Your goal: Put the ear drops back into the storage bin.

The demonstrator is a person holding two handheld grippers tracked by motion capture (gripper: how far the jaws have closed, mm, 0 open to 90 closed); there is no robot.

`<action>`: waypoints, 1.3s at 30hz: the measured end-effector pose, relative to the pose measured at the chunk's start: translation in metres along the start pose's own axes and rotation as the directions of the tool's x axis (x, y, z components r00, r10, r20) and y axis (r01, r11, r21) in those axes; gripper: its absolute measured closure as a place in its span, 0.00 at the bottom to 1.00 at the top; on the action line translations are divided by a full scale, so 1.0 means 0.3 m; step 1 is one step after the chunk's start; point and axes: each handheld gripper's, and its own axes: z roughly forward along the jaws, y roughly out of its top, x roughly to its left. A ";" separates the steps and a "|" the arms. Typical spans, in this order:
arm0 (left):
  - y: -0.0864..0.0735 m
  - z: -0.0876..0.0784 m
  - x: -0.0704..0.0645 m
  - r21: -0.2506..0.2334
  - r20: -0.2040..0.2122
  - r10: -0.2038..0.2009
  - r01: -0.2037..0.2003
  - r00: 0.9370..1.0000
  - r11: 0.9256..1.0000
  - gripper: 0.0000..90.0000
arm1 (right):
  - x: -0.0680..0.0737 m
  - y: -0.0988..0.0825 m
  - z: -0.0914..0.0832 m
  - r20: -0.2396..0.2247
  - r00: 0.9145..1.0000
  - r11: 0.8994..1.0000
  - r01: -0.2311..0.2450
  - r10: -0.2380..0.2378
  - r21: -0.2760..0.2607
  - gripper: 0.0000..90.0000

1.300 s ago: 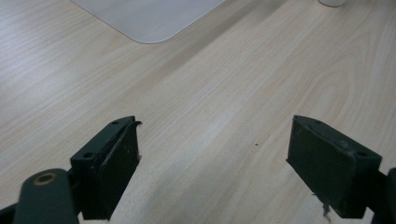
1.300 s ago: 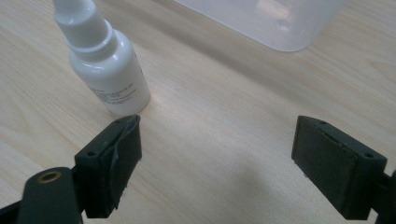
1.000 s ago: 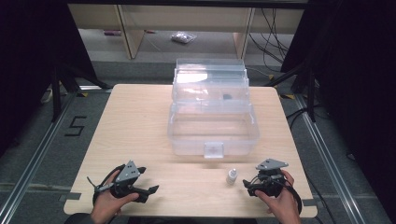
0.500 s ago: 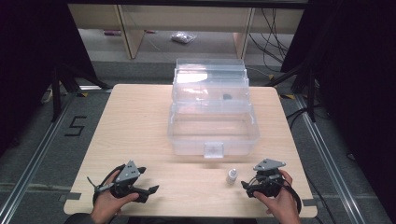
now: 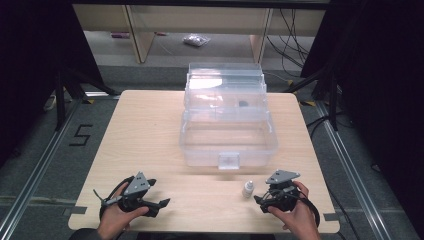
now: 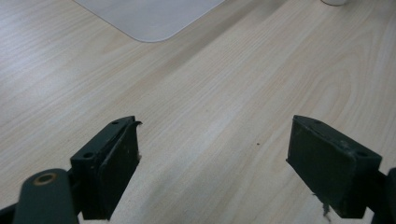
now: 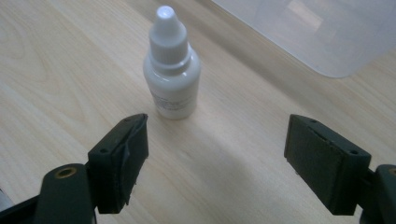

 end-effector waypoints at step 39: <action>-0.001 -0.001 0.005 0.008 0.007 0.001 -0.001 1.000 1.000 0.18 | 0.052 0.140 0.102 -0.069 0.981 0.972 0.188 -0.180 0.138 0.45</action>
